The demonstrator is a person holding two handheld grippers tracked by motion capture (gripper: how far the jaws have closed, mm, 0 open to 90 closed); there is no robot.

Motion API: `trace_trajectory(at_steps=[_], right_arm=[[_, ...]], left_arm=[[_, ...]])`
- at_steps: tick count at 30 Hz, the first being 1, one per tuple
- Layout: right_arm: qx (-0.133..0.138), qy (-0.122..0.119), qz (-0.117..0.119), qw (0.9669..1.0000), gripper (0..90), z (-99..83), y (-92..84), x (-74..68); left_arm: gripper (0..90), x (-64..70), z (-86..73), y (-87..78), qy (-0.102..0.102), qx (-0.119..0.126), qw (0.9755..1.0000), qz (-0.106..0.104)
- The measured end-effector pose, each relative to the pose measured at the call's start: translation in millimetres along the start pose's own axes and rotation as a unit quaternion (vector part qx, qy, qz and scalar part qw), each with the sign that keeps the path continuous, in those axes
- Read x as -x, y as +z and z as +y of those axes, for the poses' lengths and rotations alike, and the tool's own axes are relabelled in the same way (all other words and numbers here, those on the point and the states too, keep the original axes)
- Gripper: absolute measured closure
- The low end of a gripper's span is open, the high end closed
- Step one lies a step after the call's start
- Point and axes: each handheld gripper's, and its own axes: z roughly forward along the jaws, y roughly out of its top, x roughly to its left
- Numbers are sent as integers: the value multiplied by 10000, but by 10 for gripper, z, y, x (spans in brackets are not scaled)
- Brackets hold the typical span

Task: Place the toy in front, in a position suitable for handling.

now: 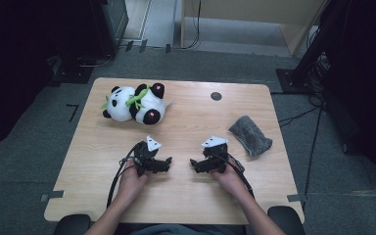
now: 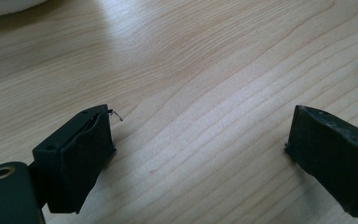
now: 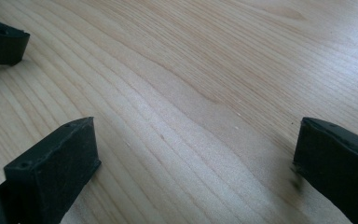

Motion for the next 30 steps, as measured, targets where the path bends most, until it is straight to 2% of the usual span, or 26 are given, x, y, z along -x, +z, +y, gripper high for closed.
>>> trace_trajectory(at_steps=[5, 15, 16, 17, 19, 21, 23, 26, 28, 30], right_arm=[[1, 19, -15, 10000, 0, -2, -1, -4], [0, 26, -21, 10000, 0, -2, -2, -5], [1, 27, -22, 10000, 0, -2, -1, -6], [1, 26, -21, 10000, 0, -2, -2, -5], [1, 26, -20, 10000, 0, -2, -2, -5], [0, 26, -22, 10000, 0, -2, -2, -5], [4, 35, -31, 10000, 0, -2, -2, -4], [38, 86, -74, 9999, 35, -4, -9, -3], [151, 100, -82, 9998, 125, -12, -28, 3], [169, 89, -65, 9998, 145, -8, -33, 2]], left_arm=[[63, 20, -4, -4, -69, -4, 10000, 70], [77, 11, -19, -21, 10, 17, 10000, 2], [91, 3, -24, -32, 22, 80, 10000, -35], [175, -6, -30, -43, 73, 152, 9998, -97], [279, -14, -35, -53, 108, 209, 9996, -148], [293, -18, -38, -57, 130, 236, 9995, -192], [362, -27, -42, -64, 167, 259, 9993, -232], [388, -56, -43, -66, 223, 273, 9990, -290], [385, -68, -36, -67, 201, 250, 9990, -305], [372, -93, -21, -67, 157, 208, 9989, -385]])
